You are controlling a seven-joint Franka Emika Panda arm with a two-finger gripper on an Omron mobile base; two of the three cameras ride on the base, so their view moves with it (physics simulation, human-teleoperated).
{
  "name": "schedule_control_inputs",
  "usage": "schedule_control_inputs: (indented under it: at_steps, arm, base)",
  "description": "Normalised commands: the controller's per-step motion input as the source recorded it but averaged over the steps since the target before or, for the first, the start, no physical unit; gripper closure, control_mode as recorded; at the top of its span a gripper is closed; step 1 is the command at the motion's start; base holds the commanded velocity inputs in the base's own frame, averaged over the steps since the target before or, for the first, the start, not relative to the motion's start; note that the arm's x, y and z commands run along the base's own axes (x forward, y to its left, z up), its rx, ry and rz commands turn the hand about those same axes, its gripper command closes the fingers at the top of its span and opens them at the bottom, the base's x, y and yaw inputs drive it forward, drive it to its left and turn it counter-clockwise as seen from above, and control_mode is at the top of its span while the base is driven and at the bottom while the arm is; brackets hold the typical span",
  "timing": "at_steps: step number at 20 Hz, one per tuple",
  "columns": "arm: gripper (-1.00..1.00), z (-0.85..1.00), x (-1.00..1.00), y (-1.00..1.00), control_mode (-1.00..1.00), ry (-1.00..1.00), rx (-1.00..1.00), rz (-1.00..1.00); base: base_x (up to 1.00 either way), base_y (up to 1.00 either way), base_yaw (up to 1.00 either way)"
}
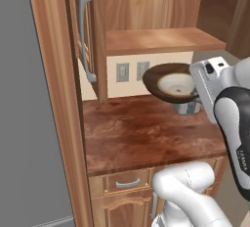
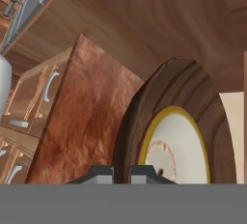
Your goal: Pick up the bowls on the counter and stack them on top of one another in the open cabinet. Place the smaller bowl on top of the larger bowl.
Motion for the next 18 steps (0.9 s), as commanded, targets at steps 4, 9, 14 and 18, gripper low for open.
schedule_control_inputs:
  at_steps: [4,9,14,18]
  arm:
    - [1.00,0.39,0.00,0.00,-1.00,-0.05,0.02,0.03]
    - [1.00,0.35,-0.02,0.00,-1.00,-0.06,0.01,0.02]
    - [1.00,0.32,-0.01,0.00,-1.00,-0.06,0.01,0.02]
    - [1.00,0.25,0.00,0.00,-1.00,-0.03,0.00,0.02]
  base:
    - [0.00,0.00,0.00]
    - [0.00,0.00,0.00]
    - [0.00,0.00,0.00]
    - [0.00,0.00,0.00]
